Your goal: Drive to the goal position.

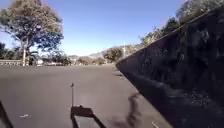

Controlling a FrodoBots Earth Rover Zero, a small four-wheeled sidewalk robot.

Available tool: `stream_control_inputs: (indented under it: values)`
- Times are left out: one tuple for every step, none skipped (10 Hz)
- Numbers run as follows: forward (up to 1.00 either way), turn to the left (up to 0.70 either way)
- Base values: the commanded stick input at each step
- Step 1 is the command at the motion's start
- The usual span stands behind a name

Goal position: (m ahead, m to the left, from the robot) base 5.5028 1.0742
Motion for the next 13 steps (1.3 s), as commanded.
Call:
stream_control_inputs:
  values:
    - [1.0, 0.0]
    - [1.0, 0.0]
    - [1.0, 0.0]
    - [1.0, 0.0]
    - [1.0, 0.0]
    - [1.0, 0.0]
    - [1.0, 0.0]
    - [1.0, 0.0]
    - [1.0, 0.0]
    - [1.0, 0.0]
    - [1.0, 0.0]
    - [1.0, 0.0]
    - [1.0, 0.0]
